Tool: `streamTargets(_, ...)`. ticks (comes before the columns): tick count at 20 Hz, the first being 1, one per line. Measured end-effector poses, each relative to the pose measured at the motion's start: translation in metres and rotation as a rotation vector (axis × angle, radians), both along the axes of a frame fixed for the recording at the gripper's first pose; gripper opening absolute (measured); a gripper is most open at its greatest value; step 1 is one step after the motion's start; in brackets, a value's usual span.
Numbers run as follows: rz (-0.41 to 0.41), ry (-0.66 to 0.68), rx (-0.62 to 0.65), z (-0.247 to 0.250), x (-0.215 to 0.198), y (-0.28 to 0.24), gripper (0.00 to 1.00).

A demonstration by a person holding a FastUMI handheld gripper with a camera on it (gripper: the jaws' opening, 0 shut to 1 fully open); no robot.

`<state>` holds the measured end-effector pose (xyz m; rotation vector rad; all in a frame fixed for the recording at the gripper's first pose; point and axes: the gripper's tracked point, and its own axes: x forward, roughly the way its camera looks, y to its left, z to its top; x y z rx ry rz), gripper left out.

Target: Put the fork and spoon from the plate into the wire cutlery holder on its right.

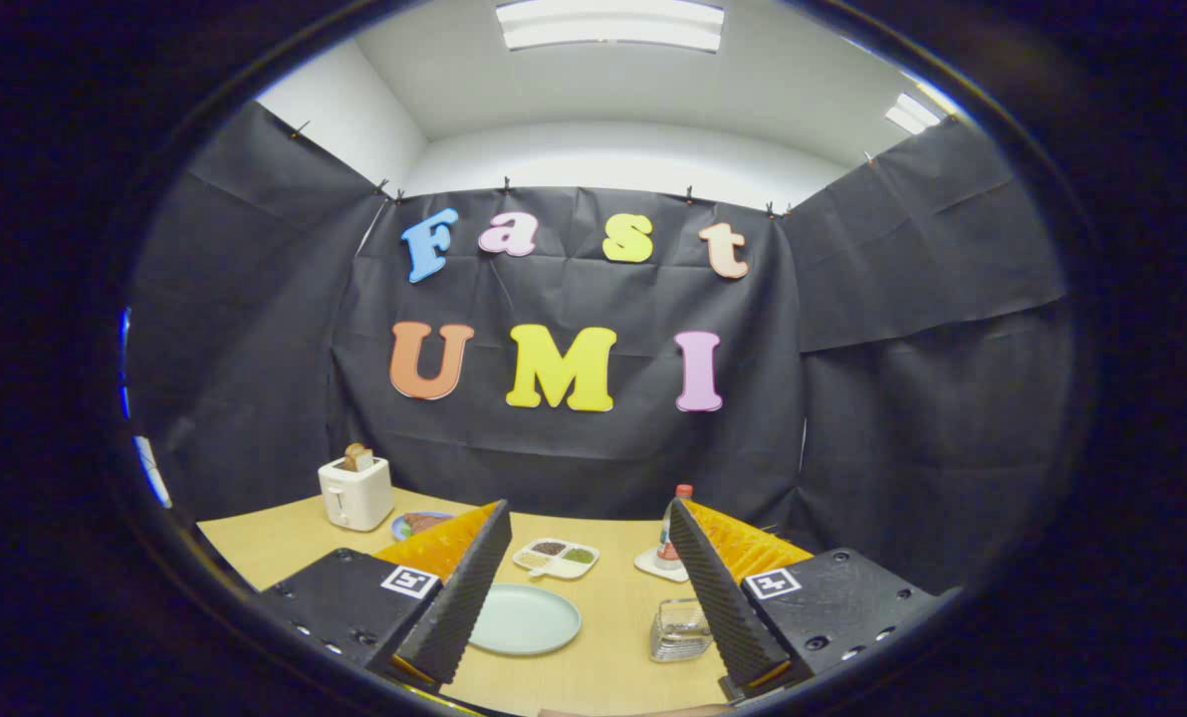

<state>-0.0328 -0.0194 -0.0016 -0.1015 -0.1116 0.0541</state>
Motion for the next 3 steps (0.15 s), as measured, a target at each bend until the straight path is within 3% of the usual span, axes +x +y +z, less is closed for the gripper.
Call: streamTargets(3,0.013,0.025,0.05,0.0022,-0.0046,0.0036,0.96)
